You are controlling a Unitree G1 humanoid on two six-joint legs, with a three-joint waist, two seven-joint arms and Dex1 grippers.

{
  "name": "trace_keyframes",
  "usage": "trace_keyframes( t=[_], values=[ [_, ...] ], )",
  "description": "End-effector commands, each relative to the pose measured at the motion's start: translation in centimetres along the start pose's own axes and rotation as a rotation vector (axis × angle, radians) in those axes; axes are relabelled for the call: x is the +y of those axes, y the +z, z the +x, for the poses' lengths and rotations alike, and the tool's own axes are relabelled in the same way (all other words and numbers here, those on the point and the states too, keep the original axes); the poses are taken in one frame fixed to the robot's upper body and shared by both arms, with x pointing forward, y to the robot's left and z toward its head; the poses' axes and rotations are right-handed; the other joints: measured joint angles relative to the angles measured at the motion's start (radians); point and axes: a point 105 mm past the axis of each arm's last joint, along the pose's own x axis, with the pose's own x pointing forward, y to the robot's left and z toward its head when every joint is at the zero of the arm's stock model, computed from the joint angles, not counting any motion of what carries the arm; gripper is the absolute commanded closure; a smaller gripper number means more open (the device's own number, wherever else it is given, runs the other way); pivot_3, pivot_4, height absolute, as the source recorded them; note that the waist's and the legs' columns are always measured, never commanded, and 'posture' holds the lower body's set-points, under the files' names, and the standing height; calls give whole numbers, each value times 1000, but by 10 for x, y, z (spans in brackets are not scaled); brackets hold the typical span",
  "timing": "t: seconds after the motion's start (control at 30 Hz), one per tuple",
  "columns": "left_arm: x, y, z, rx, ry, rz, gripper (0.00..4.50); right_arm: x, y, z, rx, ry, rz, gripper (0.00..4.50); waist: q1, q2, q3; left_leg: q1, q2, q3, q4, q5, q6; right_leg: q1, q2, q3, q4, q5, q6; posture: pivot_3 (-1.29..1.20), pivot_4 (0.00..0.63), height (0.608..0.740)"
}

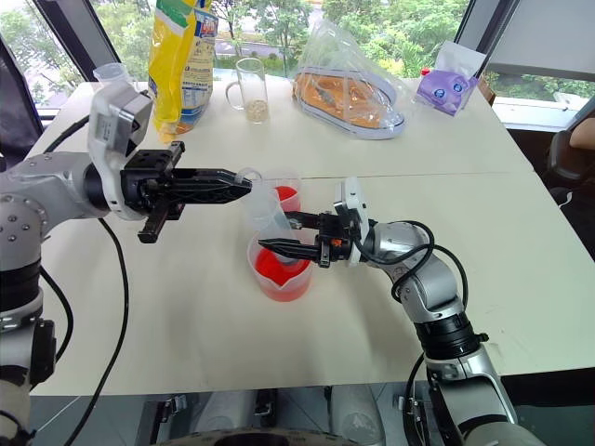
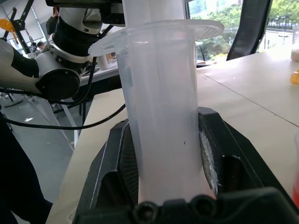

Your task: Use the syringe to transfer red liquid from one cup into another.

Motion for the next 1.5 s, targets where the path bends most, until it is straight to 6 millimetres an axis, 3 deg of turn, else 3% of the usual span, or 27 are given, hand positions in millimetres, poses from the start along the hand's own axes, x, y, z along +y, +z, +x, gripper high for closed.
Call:
trace_keyframes(
  t=[0.03,0.5,0.8,0.83,0.9,1.1,1.5],
  values=[
    [0,33,-14,-80,57,147,4441,11,-15,4,54,56,43,3091,0,0,0,0,0,0,0,0,0,0,0,0,0,0,0,0,150,740],
    [0,31,-12,-83,56,150,4441,10,-8,6,42,64,22,3091,0,0,0,0,0,0,0,0,0,0,0,0,0,0,0,0,150,740],
    [1,24,-12,-68,54,114,4441,9,11,8,11,72,-27,3091,0,0,0,0,0,0,0,0,0,0,0,0,0,0,0,0,150,740],
    [1,23,-12,-68,53,103,3704,9,14,8,5,75,-34,3091,0,0,0,0,0,0,0,0,0,0,0,0,0,0,0,0,150,740],
    [1,21,-13,-70,53,90,2951,11,20,9,-6,82,-45,3091,-1,0,0,0,0,0,0,0,0,0,0,0,0,0,0,0,150,740],
    [-1,17,-12,-60,59,94,57,14,26,11,-18,91,-46,3091,0,0,0,0,0,0,0,0,0,0,0,0,0,0,0,0,150,740],
    [-8,13,-42,-39,155,85,57,1,37,10,-58,21,-22,3091,-1,0,0,0,0,0,0,0,0,-1,0,0,0,0,0,0,150,740]
  ],
)
